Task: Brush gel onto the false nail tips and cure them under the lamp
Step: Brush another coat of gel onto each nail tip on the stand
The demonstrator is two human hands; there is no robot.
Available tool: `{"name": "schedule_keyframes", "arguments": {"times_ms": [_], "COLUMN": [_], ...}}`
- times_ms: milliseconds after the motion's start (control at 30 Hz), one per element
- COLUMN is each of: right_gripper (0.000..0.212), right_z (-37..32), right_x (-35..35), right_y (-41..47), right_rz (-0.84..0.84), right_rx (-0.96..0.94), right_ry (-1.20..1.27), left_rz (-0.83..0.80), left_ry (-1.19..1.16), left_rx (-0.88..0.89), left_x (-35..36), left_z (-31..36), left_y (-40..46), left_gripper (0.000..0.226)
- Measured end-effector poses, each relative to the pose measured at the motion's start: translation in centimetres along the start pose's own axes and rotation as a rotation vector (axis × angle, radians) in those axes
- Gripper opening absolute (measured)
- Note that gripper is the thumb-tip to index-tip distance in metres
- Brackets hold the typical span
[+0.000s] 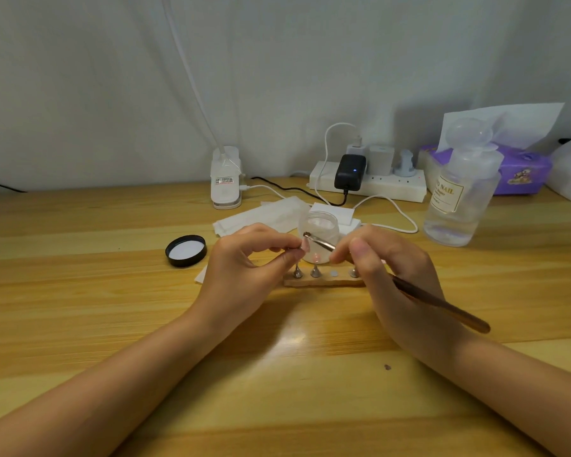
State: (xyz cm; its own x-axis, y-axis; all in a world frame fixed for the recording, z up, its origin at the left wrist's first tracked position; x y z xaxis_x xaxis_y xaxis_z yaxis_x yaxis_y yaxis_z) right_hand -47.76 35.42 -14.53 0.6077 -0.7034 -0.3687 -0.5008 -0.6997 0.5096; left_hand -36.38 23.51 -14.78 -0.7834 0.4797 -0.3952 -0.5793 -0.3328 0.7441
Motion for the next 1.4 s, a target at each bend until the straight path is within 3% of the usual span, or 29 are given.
{"name": "schedule_keyframes", "arguments": {"times_ms": [200,400,633,800,1067,1267,1400], "right_gripper": [0.042,0.029,0.044,0.033,0.046,0.035,0.041], "right_z": [0.3,0.16,0.45,0.16,0.47,0.18,0.45], "right_x": [-0.36,-0.03,-0.41,-0.22,-0.3,-0.25,-0.08], "right_y": [-0.42,0.04,-0.45,-0.09,-0.47,-0.22,-0.29], "right_rz": [-0.009,-0.022,-0.003,0.011,0.003,0.023,-0.022], "right_rx": [-0.03,0.051,0.016,0.038,0.03,0.028,0.043], "right_ry": [0.057,0.038,0.111,0.092,0.101,0.094,0.091], "left_rz": [0.012,0.01,0.027,0.009,0.017,0.017,0.037], "left_ry": [-0.006,-0.005,0.005,0.002,0.011,-0.017,-0.002], "left_rx": [-0.007,0.004,0.012,0.012,0.025,0.012,-0.002], "left_x": [0.03,0.06,0.09,0.06,0.02,0.12,0.12], "left_z": [0.05,-0.05,-0.18,-0.09,0.03,0.01,-0.1], "left_y": [0.01,0.0,-0.02,-0.03,0.02,0.05,0.05], "left_gripper": [0.018,0.019,0.017,0.016,0.021,0.016,0.02]}}
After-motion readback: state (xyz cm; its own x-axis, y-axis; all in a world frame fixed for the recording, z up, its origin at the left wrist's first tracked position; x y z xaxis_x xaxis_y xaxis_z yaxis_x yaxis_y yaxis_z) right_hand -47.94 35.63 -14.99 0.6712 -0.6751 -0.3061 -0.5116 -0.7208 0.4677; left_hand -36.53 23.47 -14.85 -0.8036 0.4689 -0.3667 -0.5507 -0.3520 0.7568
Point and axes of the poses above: each hand's wrist, its own y-axis towards the middle knuckle, its own x-axis out of the palm, z = x × y, the point moved 3 cm from there along y, towards the middle knuckle, and after that the axes turned 15 degrees about x, right-handed, at the moved point
